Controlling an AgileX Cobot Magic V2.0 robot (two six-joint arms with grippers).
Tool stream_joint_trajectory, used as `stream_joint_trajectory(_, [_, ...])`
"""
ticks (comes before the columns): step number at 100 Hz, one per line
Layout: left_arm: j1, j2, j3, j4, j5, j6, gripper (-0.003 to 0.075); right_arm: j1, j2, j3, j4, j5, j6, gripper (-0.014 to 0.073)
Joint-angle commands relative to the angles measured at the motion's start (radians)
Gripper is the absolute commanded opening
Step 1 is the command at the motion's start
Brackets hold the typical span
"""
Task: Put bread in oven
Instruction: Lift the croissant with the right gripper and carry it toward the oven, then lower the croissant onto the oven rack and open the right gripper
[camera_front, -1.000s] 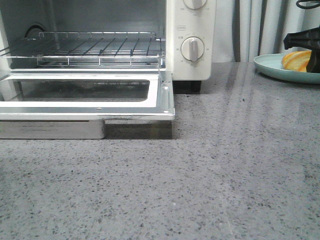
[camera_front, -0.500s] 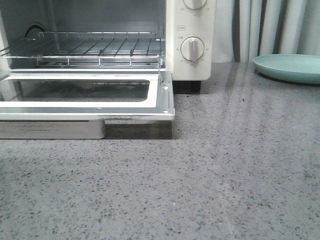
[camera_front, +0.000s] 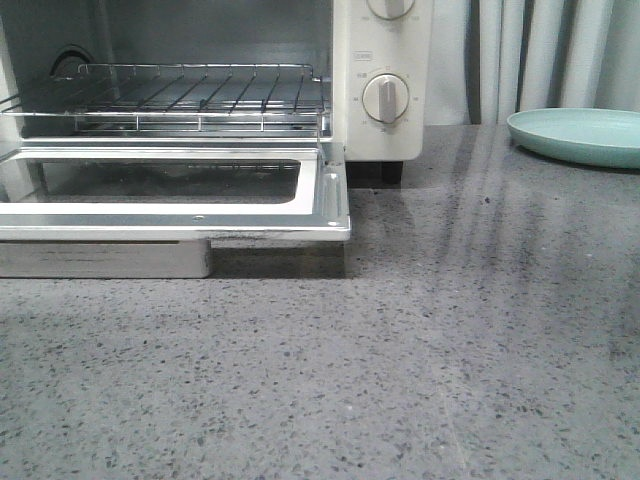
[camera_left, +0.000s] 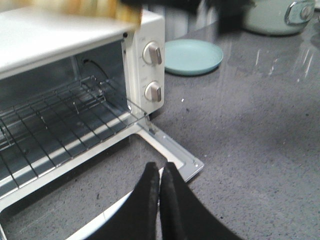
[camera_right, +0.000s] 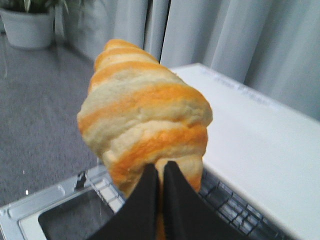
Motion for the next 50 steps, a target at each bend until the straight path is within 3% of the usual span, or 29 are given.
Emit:
stream_joint_trajectory(1, [0.002,-0.038,-0.025,-0.046,-0.041,-0.011,-0.0022,0.002,0.012,-0.032,0.009,-0.035,-0.003,-0.0069])
stream_joint_trajectory(50, [0.002,-0.148,-0.025,-0.046,-0.014,-0.011,-0.0022,-0.043,0.236,-0.039,-0.008,-0.131,-0.003,-0.0069])
